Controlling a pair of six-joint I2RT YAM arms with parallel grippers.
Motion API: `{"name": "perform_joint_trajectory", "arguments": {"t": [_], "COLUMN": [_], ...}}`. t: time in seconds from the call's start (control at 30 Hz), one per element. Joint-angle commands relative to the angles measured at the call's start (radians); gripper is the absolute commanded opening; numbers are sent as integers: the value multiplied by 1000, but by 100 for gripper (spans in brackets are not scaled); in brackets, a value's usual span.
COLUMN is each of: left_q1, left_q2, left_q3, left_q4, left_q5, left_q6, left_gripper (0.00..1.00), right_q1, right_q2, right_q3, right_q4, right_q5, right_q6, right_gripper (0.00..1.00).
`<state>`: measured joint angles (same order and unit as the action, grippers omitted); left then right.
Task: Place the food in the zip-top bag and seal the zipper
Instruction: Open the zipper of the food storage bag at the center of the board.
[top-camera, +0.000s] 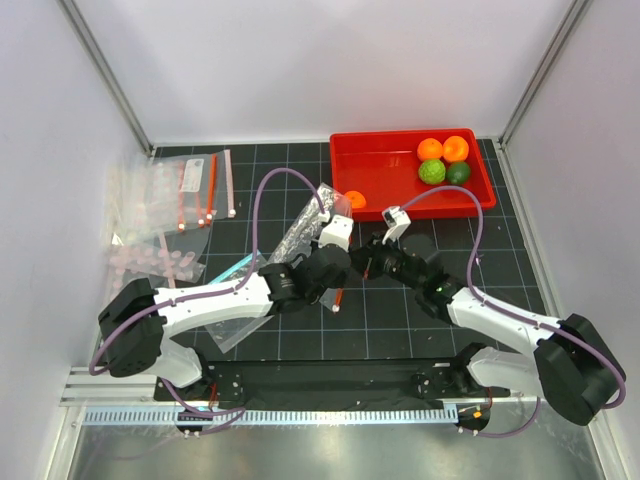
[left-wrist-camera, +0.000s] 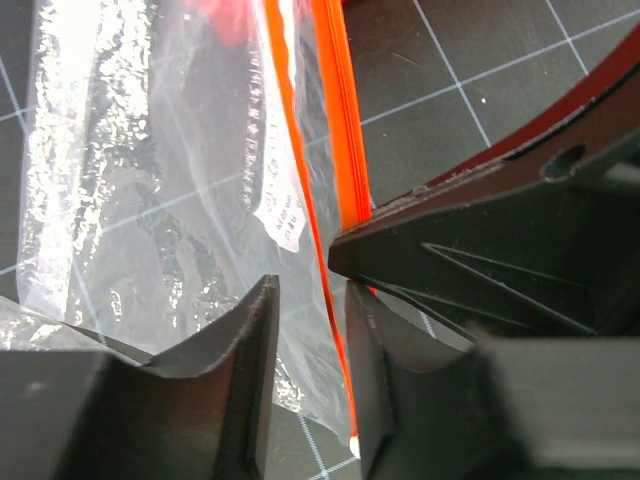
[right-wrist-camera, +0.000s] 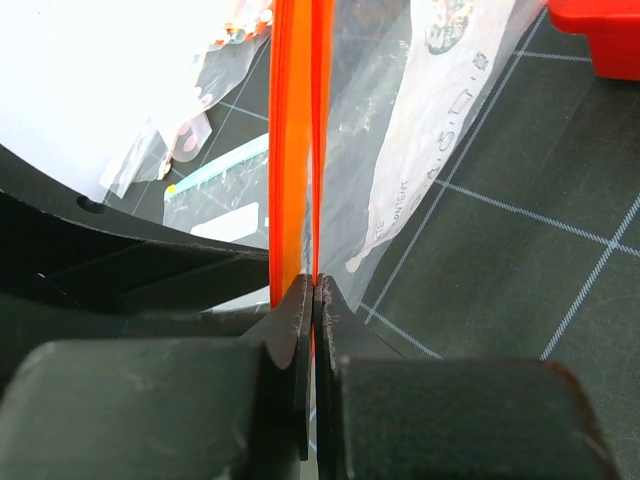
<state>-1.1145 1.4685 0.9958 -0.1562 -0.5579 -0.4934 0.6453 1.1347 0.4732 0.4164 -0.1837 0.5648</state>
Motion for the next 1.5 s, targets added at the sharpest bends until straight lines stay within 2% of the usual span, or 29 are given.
{"name": "perform_joint_trajectory", "arguments": {"t": [0.0, 0.2, 0.4, 0.43, 0.5, 0.53, 0.6, 0.73, 0.77, 0.93, 1.0, 1.2, 1.33, 1.43, 1.47], "left_q1": [-4, 1, 30, 30, 30, 30, 30, 22, 18, 5, 5, 27, 27, 27, 27], "left_q2": [-30, -21, 53, 58, 61, 56, 47, 21, 18, 6, -4, 15, 38, 84, 104], "left_q3": [9, 17, 66, 72, 81, 87, 112, 188, 208, 299, 302, 329, 360, 423, 496], "left_q4": [18, 3, -48, -52, -62, -86, -123, -314, -356, -580, -615, -729, -766, -761, -776], "left_q5": [-62, -105, -83, -83, -91, -112, -144, -287, -365, -540, -585, -594, -577, -541, -527], "left_q6": [1, -1, -11, -10, 2, 7, 39, 65, 64, 23, 13, -16, -17, 42, 47], "left_gripper": [31, 25, 19, 17, 3, 0, 0, 0, 0, 0, 0, 1, 1, 1, 1], "right_q1": [13, 14, 16, 16, 16, 14, 16, 16, 14, 11, -2, -32, -35, -35, -35], "right_q2": [-7, -16, -18, -21, -27, -30, -32, 6, 19, 102, 105, 134, 137, 140, 149], "right_q3": [42, 41, 39, 39, 39, 41, 51, 87, 102, 146, 151, 171, 174, 163, 160], "right_q4": [39, 33, 36, 36, 27, 9, -55, -145, -152, -226, -244, -318, -321, -254, -240], "right_q5": [4, 12, 7, 10, 30, 45, 128, 248, 253, 308, 346, 438, 446, 357, 339], "right_q6": [-26, -28, -25, -25, -25, -22, -17, 4, 6, 26, 38, 61, 53, 35, 27], "right_gripper": [1, 1, 1, 1, 1, 1, 1, 1, 1, 1, 1, 1, 2, 12, 18]}}
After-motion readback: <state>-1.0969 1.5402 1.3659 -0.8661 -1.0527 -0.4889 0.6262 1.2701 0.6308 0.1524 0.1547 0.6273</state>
